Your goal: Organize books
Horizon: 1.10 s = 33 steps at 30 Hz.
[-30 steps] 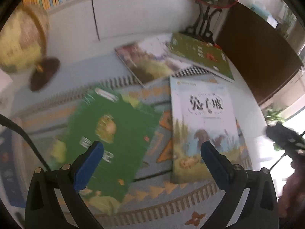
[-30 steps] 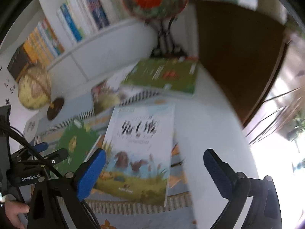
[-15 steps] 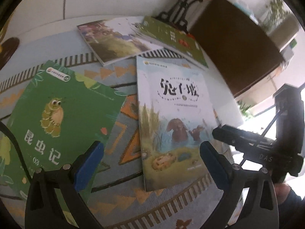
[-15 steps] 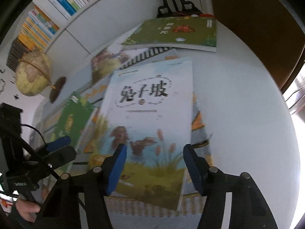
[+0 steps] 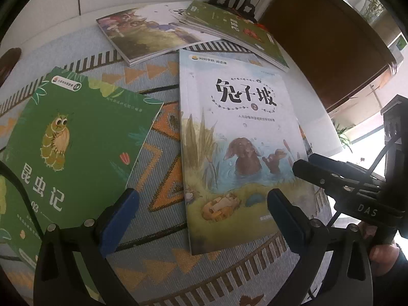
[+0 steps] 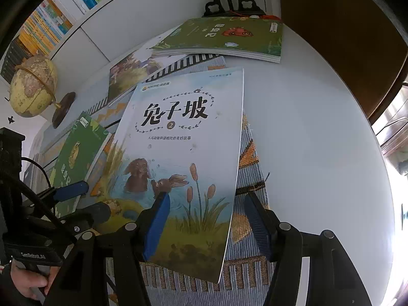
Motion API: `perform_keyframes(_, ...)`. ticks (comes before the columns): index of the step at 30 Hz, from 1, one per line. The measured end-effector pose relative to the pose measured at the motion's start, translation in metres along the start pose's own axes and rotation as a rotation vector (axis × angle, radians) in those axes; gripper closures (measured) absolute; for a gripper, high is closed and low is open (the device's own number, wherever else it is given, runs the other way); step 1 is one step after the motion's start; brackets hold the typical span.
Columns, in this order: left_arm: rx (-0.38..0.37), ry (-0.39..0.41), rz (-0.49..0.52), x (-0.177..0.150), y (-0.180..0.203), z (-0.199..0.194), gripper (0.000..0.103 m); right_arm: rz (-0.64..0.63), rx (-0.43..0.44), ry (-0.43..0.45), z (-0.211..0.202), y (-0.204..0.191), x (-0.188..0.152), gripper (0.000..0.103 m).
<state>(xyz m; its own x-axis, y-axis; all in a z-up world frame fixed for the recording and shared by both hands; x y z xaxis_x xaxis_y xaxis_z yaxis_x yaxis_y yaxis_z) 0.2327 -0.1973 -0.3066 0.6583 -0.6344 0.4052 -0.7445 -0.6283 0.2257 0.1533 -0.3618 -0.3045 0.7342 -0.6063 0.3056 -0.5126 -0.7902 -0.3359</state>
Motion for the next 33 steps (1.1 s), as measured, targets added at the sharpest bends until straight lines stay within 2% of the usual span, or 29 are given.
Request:
perform_keyframes(16,0.042,-0.007,0.025,-0.006,0.004,0.001,0.003,0.025,0.000,0.007,-0.003,0.004,0.000,0.044)
perform_keyframes(23,0.006,0.029,0.018,-0.008,0.004,-0.004,0.003,0.012,0.017,-0.014,0.000,0.000,0.000,0.041)
perform_keyframes(26,-0.047,0.041,0.010,-0.008,0.008,-0.005,0.003,0.041,0.075,-0.030,0.001,-0.003,0.000,0.041)
perform_keyframes(29,-0.094,0.043,0.025,-0.006,0.018,-0.002,0.003,0.026,0.067,-0.029,0.001,-0.005,-0.002,0.041)
perform_keyframes(33,-0.104,0.050,0.036,-0.005,0.028,-0.001,0.002,0.042,0.124,-0.050,0.002,-0.011,-0.004,0.040)
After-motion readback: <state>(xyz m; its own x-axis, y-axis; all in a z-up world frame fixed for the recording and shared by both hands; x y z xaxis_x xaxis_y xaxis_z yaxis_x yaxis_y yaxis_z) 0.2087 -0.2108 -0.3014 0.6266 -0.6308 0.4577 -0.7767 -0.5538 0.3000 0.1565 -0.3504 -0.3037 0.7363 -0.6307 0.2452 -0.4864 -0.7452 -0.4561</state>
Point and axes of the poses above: each gripper's, at about its wrist camera, not at the fingertips, and z roughly the way its jaws point, y to its right, x to its top, the point moved 7 cm from there along z, roughly the way its jaws point, and after that the axes turned 11 degrees about z, right-handed, at the moved point
